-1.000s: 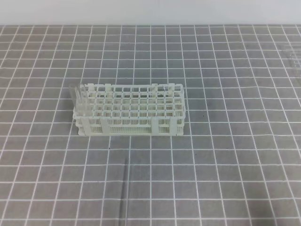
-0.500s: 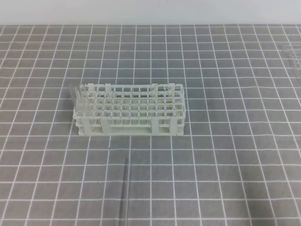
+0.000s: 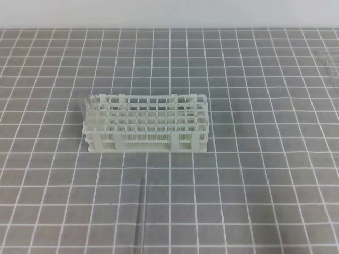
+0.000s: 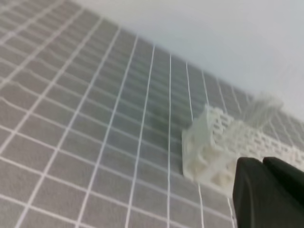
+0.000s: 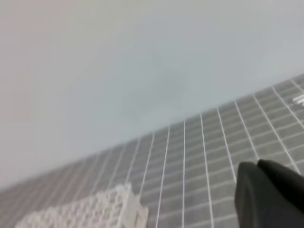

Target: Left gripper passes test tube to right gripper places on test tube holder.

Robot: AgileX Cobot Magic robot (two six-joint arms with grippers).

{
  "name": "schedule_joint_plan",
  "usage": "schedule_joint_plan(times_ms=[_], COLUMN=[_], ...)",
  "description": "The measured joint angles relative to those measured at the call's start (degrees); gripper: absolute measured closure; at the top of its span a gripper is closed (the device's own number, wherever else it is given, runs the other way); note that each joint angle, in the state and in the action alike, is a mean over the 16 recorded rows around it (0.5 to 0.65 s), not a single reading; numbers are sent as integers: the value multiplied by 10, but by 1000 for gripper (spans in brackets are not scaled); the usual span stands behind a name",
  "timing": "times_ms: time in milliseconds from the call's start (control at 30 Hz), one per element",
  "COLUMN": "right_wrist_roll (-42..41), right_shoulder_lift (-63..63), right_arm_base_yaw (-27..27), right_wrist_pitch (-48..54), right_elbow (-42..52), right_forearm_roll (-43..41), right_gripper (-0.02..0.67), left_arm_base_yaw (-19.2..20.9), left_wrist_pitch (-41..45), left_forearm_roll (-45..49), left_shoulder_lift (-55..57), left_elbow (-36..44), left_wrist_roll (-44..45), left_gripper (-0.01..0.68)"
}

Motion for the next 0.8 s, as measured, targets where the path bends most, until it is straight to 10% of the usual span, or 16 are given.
schedule_joint_plan(times_ms=[800], right_wrist_roll=[-37], right_shoulder_lift=[285], right_arm_base_yaw=[0], right_wrist_pitch=[289], right_elbow=[-210], right_forearm_roll=[-129], right_gripper=[663], left_arm_base_yaw=[-146], left_wrist_pitch=[275], left_forearm_roll=[-89], left_shoulder_lift=[446], left_elbow=[-289], left_wrist_roll=[164], left_gripper=[675])
